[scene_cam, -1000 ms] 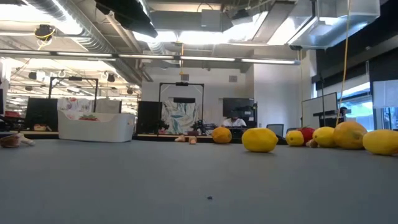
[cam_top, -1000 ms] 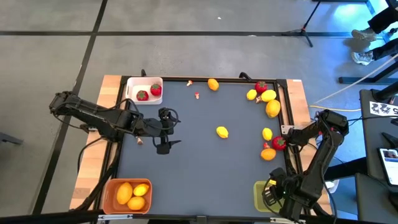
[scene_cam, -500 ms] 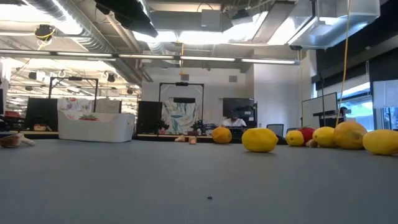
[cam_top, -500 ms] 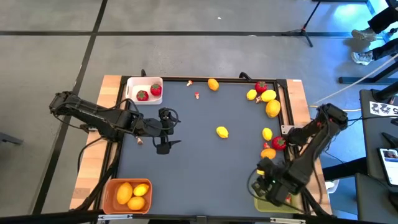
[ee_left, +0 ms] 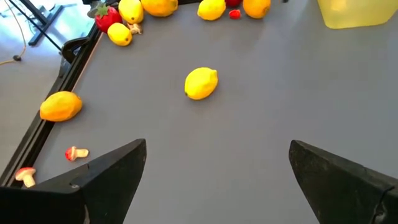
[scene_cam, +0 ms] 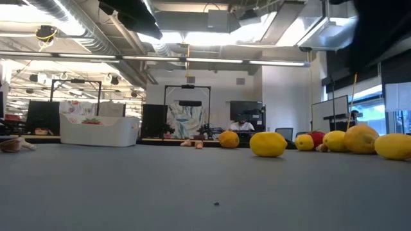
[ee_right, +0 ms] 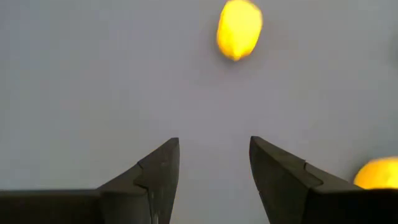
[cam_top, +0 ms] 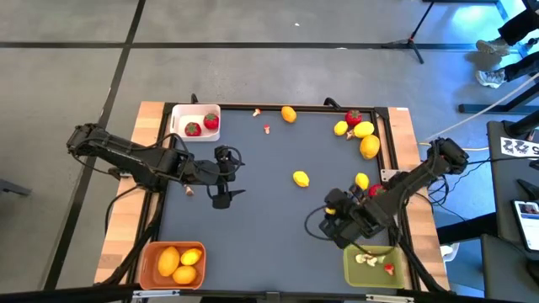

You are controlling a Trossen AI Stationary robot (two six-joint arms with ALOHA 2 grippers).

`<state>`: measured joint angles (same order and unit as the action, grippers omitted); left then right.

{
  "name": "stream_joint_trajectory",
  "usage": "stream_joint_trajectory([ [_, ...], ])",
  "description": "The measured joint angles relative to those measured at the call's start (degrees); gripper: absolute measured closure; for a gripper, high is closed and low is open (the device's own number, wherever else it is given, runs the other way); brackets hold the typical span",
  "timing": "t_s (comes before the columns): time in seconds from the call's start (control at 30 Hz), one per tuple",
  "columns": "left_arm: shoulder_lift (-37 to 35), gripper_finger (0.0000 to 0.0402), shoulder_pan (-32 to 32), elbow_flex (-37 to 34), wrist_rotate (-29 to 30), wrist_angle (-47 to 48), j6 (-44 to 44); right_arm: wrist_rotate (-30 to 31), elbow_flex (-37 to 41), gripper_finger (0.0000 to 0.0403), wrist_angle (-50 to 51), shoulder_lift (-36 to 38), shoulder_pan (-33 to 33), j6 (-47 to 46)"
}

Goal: Sort produce into baskets
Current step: Put the yellow lemon into the orange bin

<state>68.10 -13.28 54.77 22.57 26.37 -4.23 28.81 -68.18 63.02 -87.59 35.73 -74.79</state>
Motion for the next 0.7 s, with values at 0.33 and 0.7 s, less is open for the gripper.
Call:
stream_joint_trajectory([
  [0.33,0.0,0.0009,0.0,0.0,0.0,0.0,-0.3,-1.5,0.0,0.021,-0.69,0.0,-8.71,6.12],
  [0.7,0.0,0.0009,0.0,0.01,0.0,0.0,-0.32,-3.99,0.0,0.0179,-3.86,-0.04,-15.72,12.59],
])
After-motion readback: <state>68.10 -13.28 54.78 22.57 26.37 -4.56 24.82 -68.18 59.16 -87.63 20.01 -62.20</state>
